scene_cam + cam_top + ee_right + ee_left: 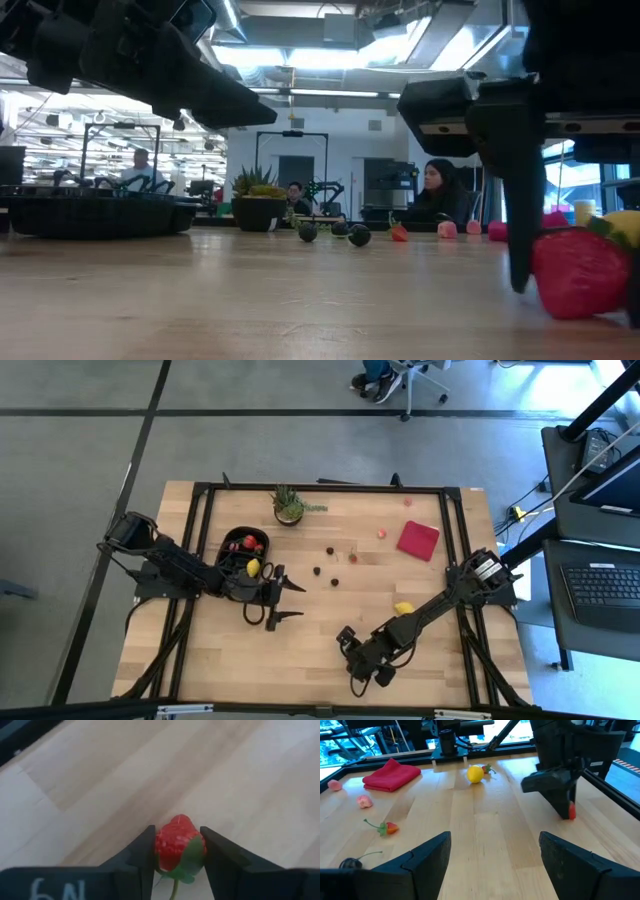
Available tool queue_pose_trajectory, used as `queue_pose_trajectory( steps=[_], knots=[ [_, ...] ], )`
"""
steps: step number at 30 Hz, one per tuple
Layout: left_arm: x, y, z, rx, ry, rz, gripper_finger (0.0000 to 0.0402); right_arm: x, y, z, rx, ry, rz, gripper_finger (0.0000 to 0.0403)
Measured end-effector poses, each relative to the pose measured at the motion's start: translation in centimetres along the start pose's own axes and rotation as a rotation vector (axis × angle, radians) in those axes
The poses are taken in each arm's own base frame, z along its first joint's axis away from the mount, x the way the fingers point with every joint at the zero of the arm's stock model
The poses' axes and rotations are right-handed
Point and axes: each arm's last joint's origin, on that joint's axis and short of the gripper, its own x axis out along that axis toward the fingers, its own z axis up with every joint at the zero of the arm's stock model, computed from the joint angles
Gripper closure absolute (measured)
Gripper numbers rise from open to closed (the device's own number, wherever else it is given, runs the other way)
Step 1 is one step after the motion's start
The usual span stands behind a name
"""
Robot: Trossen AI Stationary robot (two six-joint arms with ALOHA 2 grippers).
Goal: Pick and placing Produce into tupperware
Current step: Put the red strawberry into the black container
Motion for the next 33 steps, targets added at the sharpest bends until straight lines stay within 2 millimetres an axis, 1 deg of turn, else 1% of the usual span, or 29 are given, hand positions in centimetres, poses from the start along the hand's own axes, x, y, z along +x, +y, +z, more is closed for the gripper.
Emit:
queue_pose_trajectory(
  steps=[4, 6, 8, 12, 15, 18, 20, 23, 25, 29, 33],
  knots=[
    [0.0, 0.0, 0.0, 0.0, -0.001, -0.001, 0.0107, -1.0, -1.8, -0.7, 0.098, 0.025, -0.032, 0.0268],
    [0.0, -0.1, 0.0, 0.0, -0.001, -0.002, 0.0107, -2.2, -3.2, -0.6, 0.156, -0.009, -0.058, 0.0268],
    [0.0, -0.1, 0.0, 0.001, -0.001, -0.004, 0.0107, -3.8, -4.9, -0.5, 0.226, -0.063, -0.091, 0.0268],
    [0.0, -0.2, 0.0, 0.002, -0.002, -0.006, 0.0107, -6.4, -8.9, -1.4, 0.439, -0.146, -0.143, 0.0268],
    [0.0, -0.1, 0.0, 0.039, -0.002, -0.006, 0.0107, -7.9, -11.6, -2.3, 0.61, -0.231, -0.112, 0.0268],
    [0.0, -0.2, 0.0, 0.078, -0.002, -0.022, 0.0107, -8.4, -13.8, -3.4, 0.727, -0.294, -0.017, 0.0268],
    [0.0, -0.2, 0.0, 0.081, -0.003, -0.024, 0.0107, -8.7, -15.0, -3.9, 0.759, -0.349, 0.038, 0.0268],
    [0.0, -0.2, 0.0, 0.096, -0.003, -0.022, 0.0108, -9.2, -16.6, -4.6, 0.804, -0.411, 0.053, 0.0268],
    [0.0, 0.0, 0.1, 0.156, -0.006, 0.025, 0.0108, -9.6, -17.5, -4.9, 0.861, -0.456, 0.06, 0.0268],
    [0.1, 0.9, 0.5, 0.328, -0.022, 0.153, 0.0108, -9.9, -18.8, -5.9, 0.924, -0.484, 0.052, 0.0268],
    [0.2, 1.4, 0.9, 0.369, -0.047, 0.182, 0.0108, -10.2, -19.6, -6.2, 0.931, -0.516, 0.03, 0.0267]
  ],
)
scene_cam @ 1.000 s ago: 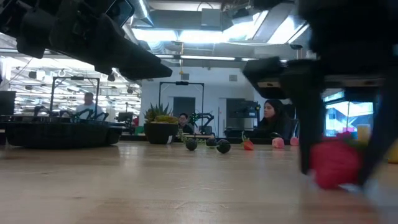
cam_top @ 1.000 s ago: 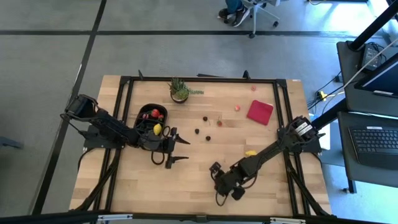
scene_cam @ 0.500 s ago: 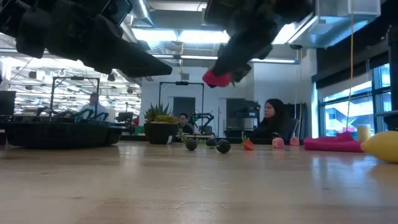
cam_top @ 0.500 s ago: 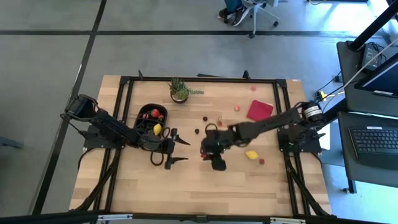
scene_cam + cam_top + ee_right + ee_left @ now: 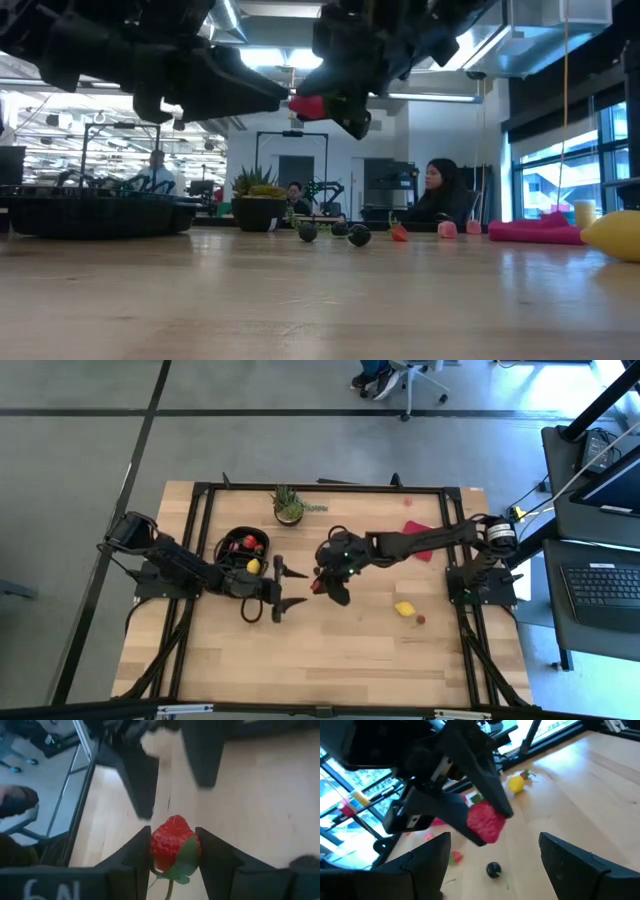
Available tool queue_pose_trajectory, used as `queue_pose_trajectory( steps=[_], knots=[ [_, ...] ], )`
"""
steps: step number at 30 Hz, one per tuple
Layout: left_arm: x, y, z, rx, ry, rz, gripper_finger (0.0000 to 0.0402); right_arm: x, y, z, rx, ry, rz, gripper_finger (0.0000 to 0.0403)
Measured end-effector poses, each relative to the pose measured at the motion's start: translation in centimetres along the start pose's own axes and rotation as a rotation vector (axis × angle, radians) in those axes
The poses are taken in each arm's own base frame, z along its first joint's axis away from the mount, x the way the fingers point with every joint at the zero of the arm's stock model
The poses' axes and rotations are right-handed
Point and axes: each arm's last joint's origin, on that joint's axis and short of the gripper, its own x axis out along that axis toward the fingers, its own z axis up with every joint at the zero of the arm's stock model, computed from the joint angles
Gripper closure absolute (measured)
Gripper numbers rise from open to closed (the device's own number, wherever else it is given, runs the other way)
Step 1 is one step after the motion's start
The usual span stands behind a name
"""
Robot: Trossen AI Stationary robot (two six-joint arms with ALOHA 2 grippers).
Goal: Pick and placing Produce into tupperware
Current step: Put the red strawberry into the black container
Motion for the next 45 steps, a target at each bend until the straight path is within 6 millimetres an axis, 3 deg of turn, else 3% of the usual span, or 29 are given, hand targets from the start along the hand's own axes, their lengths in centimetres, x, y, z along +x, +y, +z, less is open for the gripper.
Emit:
queue_pose_trajectory(
  steps=[10, 19, 24, 37, 45],
  knots=[
    [0.7, 1.3, 0.3, 0.027, -0.017, 0.051, 0.0108, -0.2, -0.3, 0.7, -0.041, -0.055, 0.013, 0.0267],
    [1.3, 1.6, 1.4, 0.081, -0.091, -0.031, 0.011, -0.3, -0.1, 1.3, -0.025, -0.114, 0.032, 0.0267],
    [1.3, 1.5, 1.2, 0.095, -0.078, -0.037, 0.0142, -0.3, -0.1, 1.3, -0.018, -0.118, 0.034, 0.0267],
    [1.3, 1.7, 1.3, 0.103, -0.061, 0.014, 0.0273, -0.3, -0.1, 1.3, -0.023, -0.12, 0.036, 0.0267],
    [1.3, 1.7, 1.2, 0.115, -0.047, 0.039, 0.0267, -0.3, -0.1, 1.3, -0.024, -0.121, 0.034, 0.0252]
  ],
)
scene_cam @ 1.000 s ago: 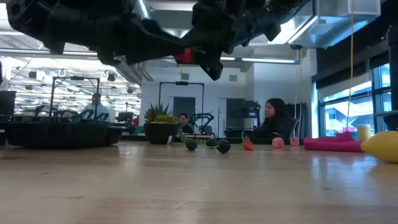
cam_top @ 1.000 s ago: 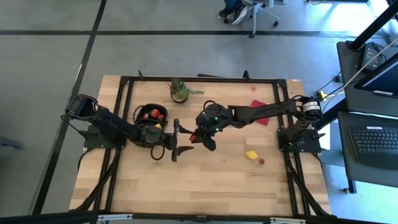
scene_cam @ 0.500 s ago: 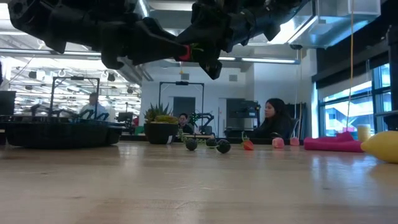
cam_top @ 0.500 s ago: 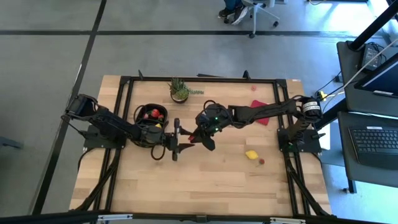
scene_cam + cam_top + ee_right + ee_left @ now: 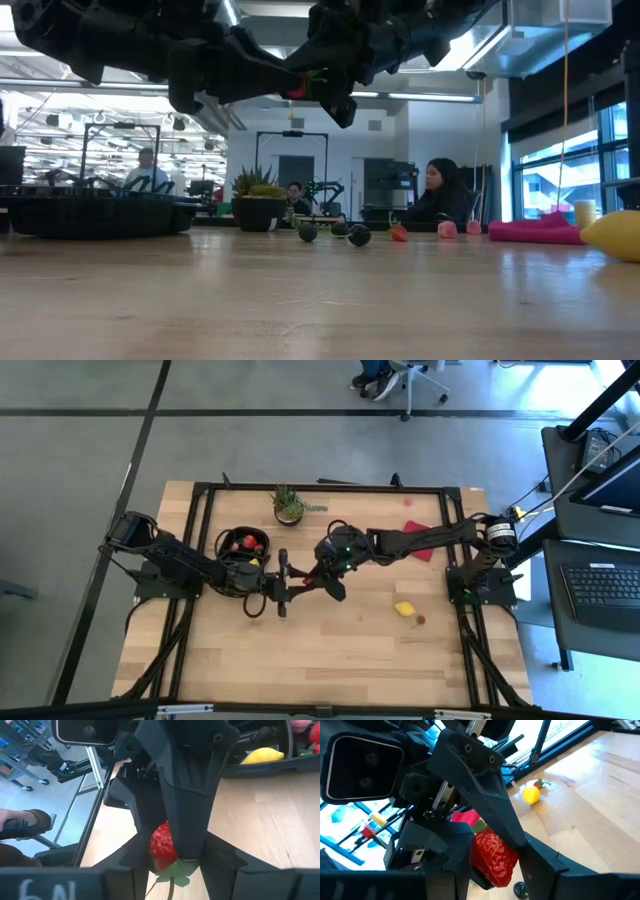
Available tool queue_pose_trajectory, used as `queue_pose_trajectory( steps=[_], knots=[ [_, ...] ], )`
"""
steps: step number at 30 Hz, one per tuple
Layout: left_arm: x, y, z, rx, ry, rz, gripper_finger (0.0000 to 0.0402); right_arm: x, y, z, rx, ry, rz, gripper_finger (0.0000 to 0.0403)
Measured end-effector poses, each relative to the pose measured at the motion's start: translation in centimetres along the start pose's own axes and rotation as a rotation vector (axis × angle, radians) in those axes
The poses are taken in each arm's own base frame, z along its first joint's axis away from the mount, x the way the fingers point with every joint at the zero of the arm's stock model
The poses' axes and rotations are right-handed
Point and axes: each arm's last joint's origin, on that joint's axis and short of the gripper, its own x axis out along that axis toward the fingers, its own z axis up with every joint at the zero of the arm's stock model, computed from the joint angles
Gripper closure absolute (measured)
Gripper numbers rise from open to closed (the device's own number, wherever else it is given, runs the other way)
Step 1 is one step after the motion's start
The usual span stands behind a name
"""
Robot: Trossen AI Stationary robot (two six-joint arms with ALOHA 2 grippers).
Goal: Pick and placing Produce into tupperware
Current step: Put the red strawberry into the black container
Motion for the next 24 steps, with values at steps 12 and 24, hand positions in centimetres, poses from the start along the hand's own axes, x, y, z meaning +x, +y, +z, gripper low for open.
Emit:
queue_pose_trajectory(
  steps=[12, 24],
  knots=[
    [0.0, 0.1, -0.1, 0.003, 0.025, 0.032, 0.0278, -0.2, -0.1, -0.3, 0.054, 0.044, -0.018, 0.0164],
    [-1.8, 2.2, 0.6, 0.054, 0.218, 0.277, 0.0278, -1.1, -0.6, -1.6, 0.093, 0.272, -0.103, 0.0127]
  ],
)
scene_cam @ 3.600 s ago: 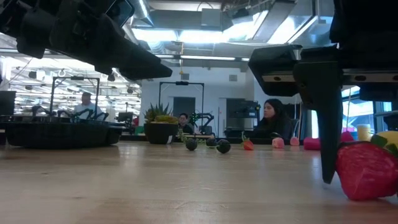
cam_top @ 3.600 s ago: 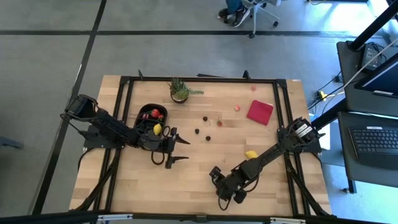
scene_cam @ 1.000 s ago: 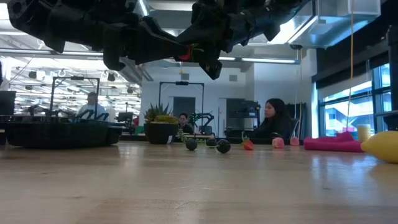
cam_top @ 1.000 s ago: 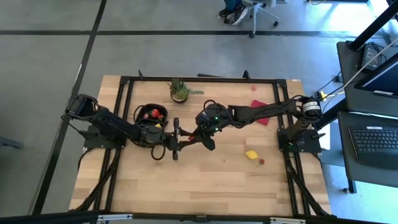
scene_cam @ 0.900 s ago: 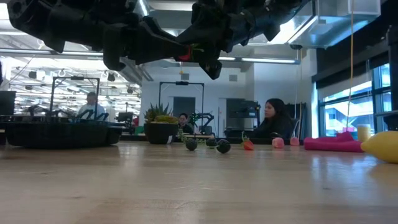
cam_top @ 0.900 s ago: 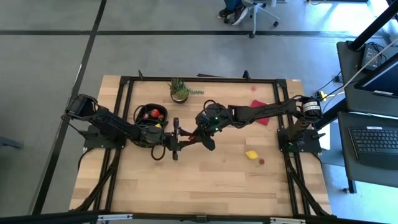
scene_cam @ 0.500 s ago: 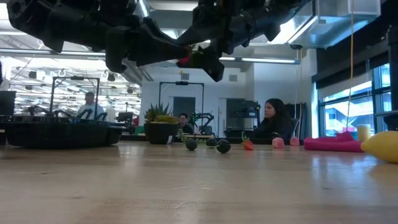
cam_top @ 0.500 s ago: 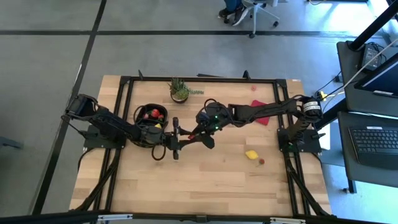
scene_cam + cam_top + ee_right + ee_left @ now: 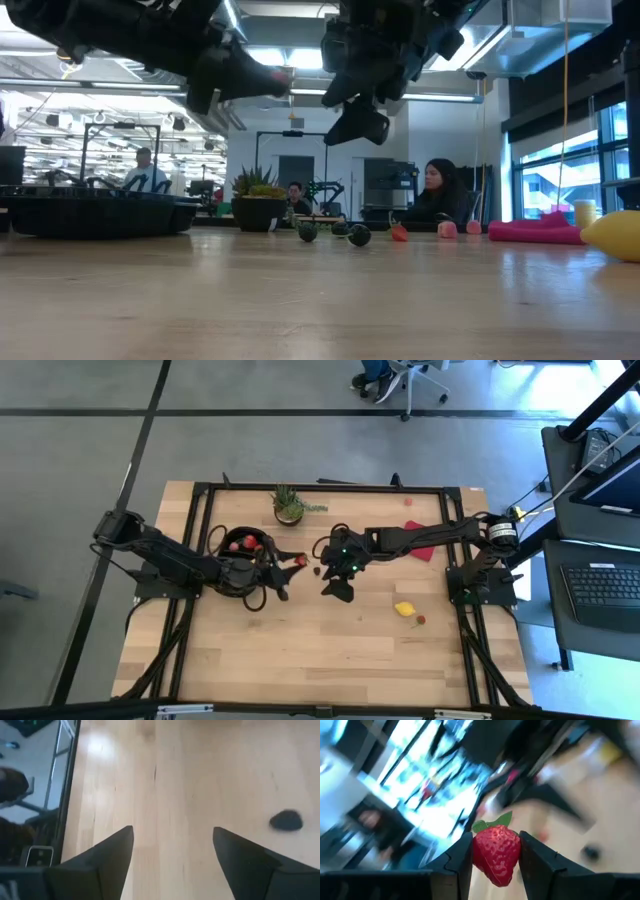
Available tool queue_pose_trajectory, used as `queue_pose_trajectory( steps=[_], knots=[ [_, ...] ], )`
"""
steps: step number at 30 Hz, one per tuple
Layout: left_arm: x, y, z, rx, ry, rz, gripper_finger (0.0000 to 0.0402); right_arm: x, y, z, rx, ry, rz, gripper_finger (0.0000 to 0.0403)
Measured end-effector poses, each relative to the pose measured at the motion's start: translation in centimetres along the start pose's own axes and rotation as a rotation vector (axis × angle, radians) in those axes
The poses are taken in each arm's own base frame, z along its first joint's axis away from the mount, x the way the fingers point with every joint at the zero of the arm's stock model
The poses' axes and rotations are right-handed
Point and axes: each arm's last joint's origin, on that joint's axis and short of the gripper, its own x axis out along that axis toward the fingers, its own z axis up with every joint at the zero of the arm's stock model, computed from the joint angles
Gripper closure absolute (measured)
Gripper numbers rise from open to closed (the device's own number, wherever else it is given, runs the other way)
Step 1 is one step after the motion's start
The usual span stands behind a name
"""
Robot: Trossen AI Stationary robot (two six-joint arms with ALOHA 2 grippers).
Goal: Pick and placing Produce into tupperware
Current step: Put the red strawberry into the black container
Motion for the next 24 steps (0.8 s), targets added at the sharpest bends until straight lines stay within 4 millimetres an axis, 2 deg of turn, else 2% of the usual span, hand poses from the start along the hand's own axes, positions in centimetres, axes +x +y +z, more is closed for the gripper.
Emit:
queue_pose_trajectory(
  steps=[5, 10, 13, 17, 24],
  knots=[
    [-1.6, 1.8, -1.3, -0.082, 0.223, 0.127, 0.0277, -0.2, -0.6, -0.1, 0.005, 0.022, -0.017, 0.0127],
    [-3.4, 3.6, -3.2, -0.334, 0.377, 0.17, 0.0276, -0.6, -1.4, 0.1, 0.006, 0.009, -0.032, 0.0127],
    [-4.1, 4.8, -4.5, -0.542, 0.459, 0.19, 0.0278, -0.8, -2.0, 0.4, 0.012, -0.005, -0.042, 0.0127],
    [-4.6, 5.9, -6.4, -0.778, 0.606, 0.186, 0.0278, -1.1, -2.6, 0.7, 0.014, -0.03, -0.048, 0.0127],
    [-4.2, 6.6, -8.8, -0.942, 0.819, 0.21, 0.0264, -1.1, -2.6, 0.7, 0.014, -0.034, -0.048, 0.0127]
  ],
)
